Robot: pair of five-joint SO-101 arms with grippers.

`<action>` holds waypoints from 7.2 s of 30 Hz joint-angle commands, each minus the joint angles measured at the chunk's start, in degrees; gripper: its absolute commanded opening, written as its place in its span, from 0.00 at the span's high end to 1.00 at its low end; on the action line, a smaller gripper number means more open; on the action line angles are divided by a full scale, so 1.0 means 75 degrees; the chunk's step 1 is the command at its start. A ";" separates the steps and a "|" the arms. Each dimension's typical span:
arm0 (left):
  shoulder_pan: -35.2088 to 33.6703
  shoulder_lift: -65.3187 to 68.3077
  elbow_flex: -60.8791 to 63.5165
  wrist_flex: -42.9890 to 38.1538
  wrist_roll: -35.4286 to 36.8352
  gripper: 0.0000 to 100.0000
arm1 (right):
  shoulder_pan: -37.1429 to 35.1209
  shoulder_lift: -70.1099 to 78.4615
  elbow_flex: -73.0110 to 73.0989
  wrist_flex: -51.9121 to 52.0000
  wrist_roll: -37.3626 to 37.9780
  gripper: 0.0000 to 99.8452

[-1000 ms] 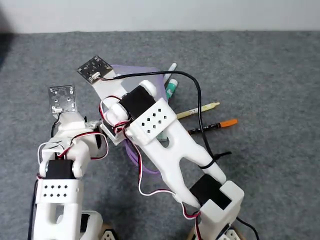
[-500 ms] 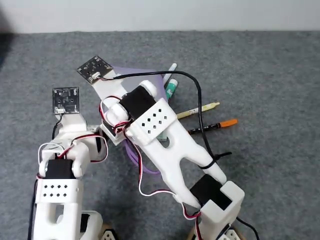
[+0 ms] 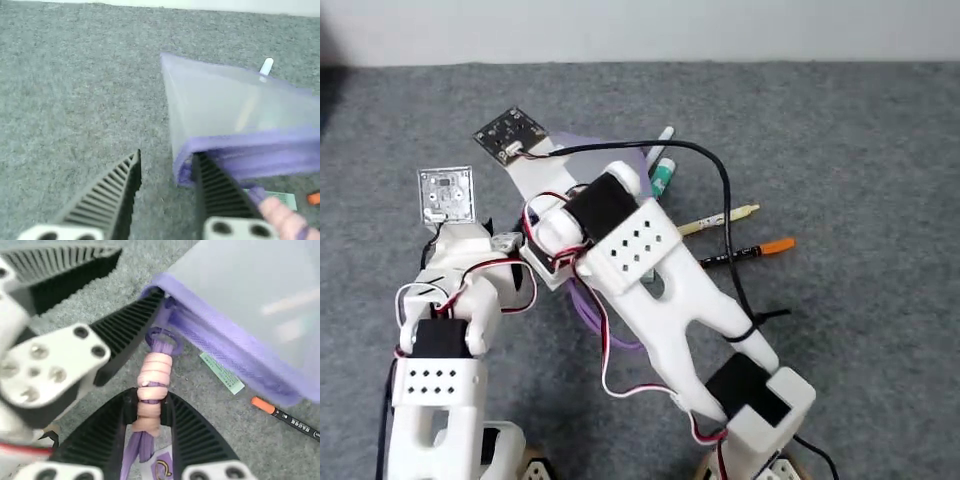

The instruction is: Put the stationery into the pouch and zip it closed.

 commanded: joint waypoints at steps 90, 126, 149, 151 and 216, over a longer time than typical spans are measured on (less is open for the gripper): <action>-0.0082 -0.0152 -0.4050 0.5767 -0.0633 0.99 | 0.3288 -0.7390 0.5462 0.0299 -0.0059 0.83; -0.2192 -0.0141 -0.4378 0.7267 -0.0164 0.99 | 0.2831 -0.2655 0.5427 -0.2268 0.1524 0.83; -0.2227 -0.0152 -0.4319 0.7232 -0.0129 0.99 | 0.1846 0.1190 0.4466 -0.4612 0.3774 0.73; -0.2227 -0.0152 -0.4308 0.7232 -0.0117 0.99 | 0.1940 0.1682 0.4021 -0.4390 0.3774 0.74; -0.1219 0.2661 -0.6453 0.7596 0.0821 0.99 | 0.0205 -0.7179 0.6377 -0.5046 -0.1102 0.99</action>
